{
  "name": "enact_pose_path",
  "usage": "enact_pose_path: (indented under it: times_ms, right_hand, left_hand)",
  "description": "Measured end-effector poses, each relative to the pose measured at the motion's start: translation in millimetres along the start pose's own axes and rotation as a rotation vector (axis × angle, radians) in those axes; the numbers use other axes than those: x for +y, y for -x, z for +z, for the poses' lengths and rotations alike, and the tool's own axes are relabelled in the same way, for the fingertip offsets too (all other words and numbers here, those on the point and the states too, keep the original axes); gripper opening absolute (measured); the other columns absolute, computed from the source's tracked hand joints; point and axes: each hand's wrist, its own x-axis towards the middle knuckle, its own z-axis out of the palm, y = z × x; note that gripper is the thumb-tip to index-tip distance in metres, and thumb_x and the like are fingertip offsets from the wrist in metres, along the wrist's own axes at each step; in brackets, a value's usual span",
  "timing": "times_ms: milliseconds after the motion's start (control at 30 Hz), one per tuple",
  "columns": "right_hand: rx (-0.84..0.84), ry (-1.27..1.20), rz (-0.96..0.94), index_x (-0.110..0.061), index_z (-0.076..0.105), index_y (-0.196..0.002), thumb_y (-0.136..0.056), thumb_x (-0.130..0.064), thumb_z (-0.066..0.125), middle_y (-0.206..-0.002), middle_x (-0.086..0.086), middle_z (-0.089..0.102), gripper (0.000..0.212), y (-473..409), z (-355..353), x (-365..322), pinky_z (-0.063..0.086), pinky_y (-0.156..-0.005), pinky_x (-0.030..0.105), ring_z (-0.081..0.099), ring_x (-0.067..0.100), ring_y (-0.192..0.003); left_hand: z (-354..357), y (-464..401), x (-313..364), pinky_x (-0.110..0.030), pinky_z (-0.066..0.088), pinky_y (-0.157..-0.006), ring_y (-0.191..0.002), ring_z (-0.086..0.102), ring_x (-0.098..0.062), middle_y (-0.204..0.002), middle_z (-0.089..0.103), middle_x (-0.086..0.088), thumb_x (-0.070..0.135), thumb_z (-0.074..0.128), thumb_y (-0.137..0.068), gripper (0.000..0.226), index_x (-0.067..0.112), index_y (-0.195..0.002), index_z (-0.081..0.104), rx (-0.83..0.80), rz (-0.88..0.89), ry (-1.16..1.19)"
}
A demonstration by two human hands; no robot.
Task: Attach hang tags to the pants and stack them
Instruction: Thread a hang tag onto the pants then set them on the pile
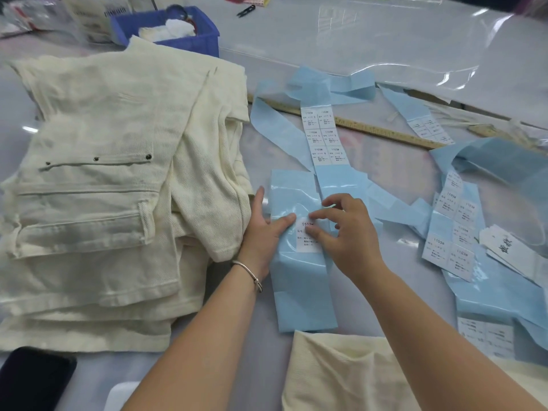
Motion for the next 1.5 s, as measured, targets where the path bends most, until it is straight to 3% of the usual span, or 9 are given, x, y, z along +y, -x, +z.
enact_pose_path:
  times_ms: [100, 333, 533, 767, 967, 1067, 1200, 1367, 1500]
  right_hand:
    - [-0.064, -0.025, 0.029, -0.02, 0.074, -0.102, -0.081, -0.028, 0.076, -0.111, -0.008, 0.049, 0.023, 1, 2, 0, 0.047, -0.089, 0.038, 0.044, 0.015, -0.112]
    - [-0.124, -0.06, 0.074, -0.017, 0.075, -0.094, -0.078, -0.025, 0.078, -0.118, -0.004, 0.055, 0.017, -3, -1, -7, 0.044, -0.095, 0.04, 0.043, 0.017, -0.117]
    - [0.05, 0.038, 0.016, -0.013, 0.077, -0.086, -0.076, -0.02, 0.08, -0.111, -0.002, 0.063, 0.013, 5, 2, -17, 0.041, -0.085, 0.027, 0.051, 0.022, -0.11]
    - [0.245, 0.138, -0.154, -0.009, 0.078, -0.076, -0.076, -0.009, 0.08, -0.099, 0.009, 0.07, 0.003, 19, 7, -25, 0.053, -0.066, 0.034, 0.062, 0.035, -0.088]
    - [0.167, 0.071, -0.027, -0.008, 0.077, -0.08, -0.079, -0.005, 0.074, -0.102, 0.006, 0.067, 0.004, 18, 7, -26, 0.042, -0.077, 0.025, 0.056, 0.03, -0.099]
    - [0.13, -0.035, 0.051, -0.009, 0.075, -0.082, -0.08, -0.003, 0.072, -0.105, 0.003, 0.064, 0.008, 18, 2, -31, 0.032, -0.082, 0.016, 0.051, 0.024, -0.105]
    - [0.038, -0.286, 0.112, -0.013, 0.072, -0.081, -0.081, -0.004, 0.072, -0.107, -0.001, 0.065, 0.009, 25, -16, -50, 0.04, -0.093, 0.028, 0.054, 0.019, -0.108]
    - [-0.14, -1.442, 0.315, -0.021, 0.074, -0.083, -0.069, -0.022, 0.077, -0.115, 0.01, 0.066, 0.015, 44, -83, -60, 0.042, -0.097, 0.036, 0.06, 0.019, -0.109]
    - [-0.073, -1.439, 0.414, -0.018, 0.071, -0.099, -0.081, -0.025, 0.055, -0.106, 0.007, 0.069, 0.026, 72, -117, -39, 0.039, -0.102, 0.042, 0.061, 0.023, -0.108]
  left_hand:
    - [-2, 1, -1, -0.025, 0.056, -0.062, -0.082, 0.072, -0.009, -0.089, 0.073, 0.024, -0.002, 0.062, -0.089, 0.079, 0.029, -0.15, 0.023, -0.017, 0.029, -0.008]
    - [-2, 4, 0, -0.032, 0.058, -0.071, -0.087, 0.071, -0.018, -0.113, 0.07, -0.005, -0.003, 0.061, -0.089, 0.076, 0.023, -0.151, 0.026, -0.031, 0.001, 0.028]
    - [-2, 4, 1, -0.031, 0.057, -0.069, -0.085, 0.07, -0.019, -0.11, 0.07, -0.008, -0.005, 0.059, -0.089, 0.073, 0.021, -0.15, 0.027, -0.052, -0.012, 0.036]
    - [-5, 2, 1, -0.03, 0.057, -0.065, -0.082, 0.072, -0.019, -0.096, 0.076, 0.0, -0.001, 0.061, -0.089, 0.076, 0.023, -0.151, 0.025, -0.05, -0.036, 0.042]
    - [-4, 3, 2, -0.028, 0.056, -0.061, -0.078, 0.072, -0.018, -0.092, 0.076, 0.0, -0.002, 0.061, -0.088, 0.077, 0.023, -0.151, 0.025, -0.038, -0.042, 0.031]
    - [-4, 4, 3, -0.027, 0.056, -0.063, -0.08, 0.071, -0.015, -0.103, 0.072, -0.002, 0.0, 0.062, -0.089, 0.076, 0.022, -0.151, 0.025, -0.013, -0.025, 0.0]
    - [-4, 2, 1, -0.02, 0.054, -0.06, -0.079, 0.071, -0.003, -0.097, 0.066, 0.022, 0.004, 0.063, -0.089, 0.075, 0.021, -0.151, 0.025, 0.045, -0.017, -0.039]
    - [0, 1, 0, -0.025, 0.057, -0.069, -0.088, 0.071, -0.012, -0.117, 0.066, -0.005, 0.003, 0.059, -0.091, 0.057, 0.014, -0.143, 0.039, 0.101, 0.015, -0.053]
    - [17, 12, 5, -0.02, 0.044, -0.09, -0.112, 0.058, -0.02, -0.13, 0.058, -0.001, 0.022, 0.057, -0.096, 0.046, 0.014, -0.139, 0.041, 0.231, 0.125, -0.439]
